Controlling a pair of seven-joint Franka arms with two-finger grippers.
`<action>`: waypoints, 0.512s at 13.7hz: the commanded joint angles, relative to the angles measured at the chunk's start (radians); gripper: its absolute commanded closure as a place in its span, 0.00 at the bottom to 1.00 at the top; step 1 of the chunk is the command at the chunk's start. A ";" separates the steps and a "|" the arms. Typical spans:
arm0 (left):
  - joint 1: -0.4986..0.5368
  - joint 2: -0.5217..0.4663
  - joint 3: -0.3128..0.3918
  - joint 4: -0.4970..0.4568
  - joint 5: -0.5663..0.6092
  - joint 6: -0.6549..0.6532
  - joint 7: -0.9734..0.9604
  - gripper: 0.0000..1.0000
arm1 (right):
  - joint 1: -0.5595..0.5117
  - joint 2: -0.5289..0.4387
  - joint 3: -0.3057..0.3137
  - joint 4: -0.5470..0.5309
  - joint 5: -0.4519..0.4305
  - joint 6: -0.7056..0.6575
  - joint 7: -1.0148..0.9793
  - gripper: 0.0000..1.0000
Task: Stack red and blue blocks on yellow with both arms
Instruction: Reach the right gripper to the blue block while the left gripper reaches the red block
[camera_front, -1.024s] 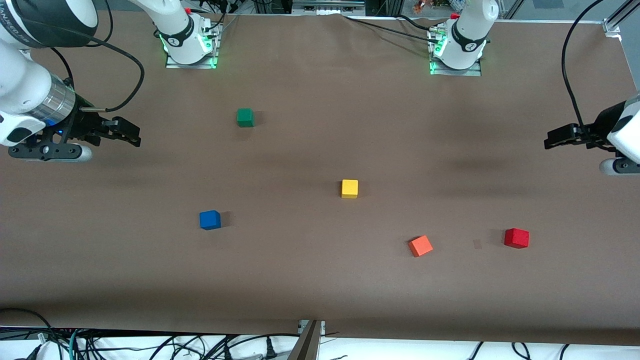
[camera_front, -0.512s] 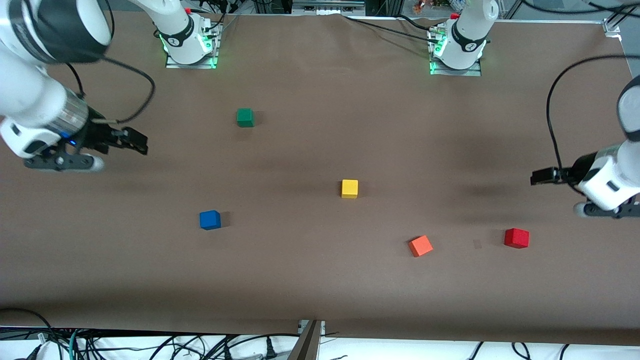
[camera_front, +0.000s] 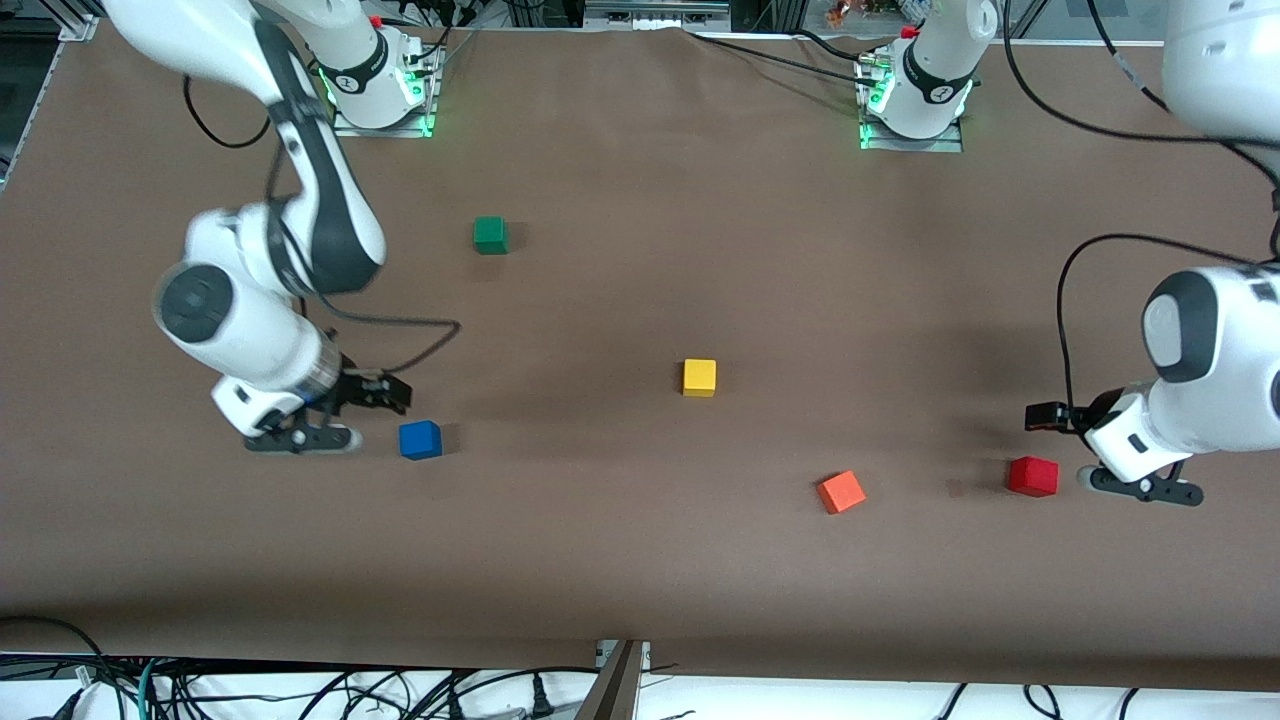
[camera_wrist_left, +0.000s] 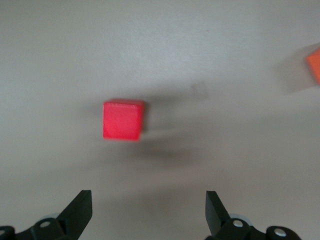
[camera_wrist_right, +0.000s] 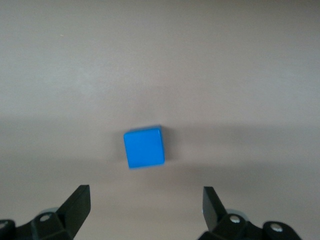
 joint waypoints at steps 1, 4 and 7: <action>0.044 0.025 -0.008 -0.060 0.020 0.134 0.099 0.00 | 0.001 0.083 0.002 0.031 0.010 0.065 -0.039 0.01; 0.060 0.069 -0.008 -0.089 0.020 0.263 0.120 0.00 | 0.014 0.140 0.002 0.031 0.010 0.124 -0.039 0.01; 0.055 0.106 -0.011 -0.090 0.007 0.321 0.116 0.00 | 0.014 0.178 0.002 0.033 0.013 0.180 -0.041 0.02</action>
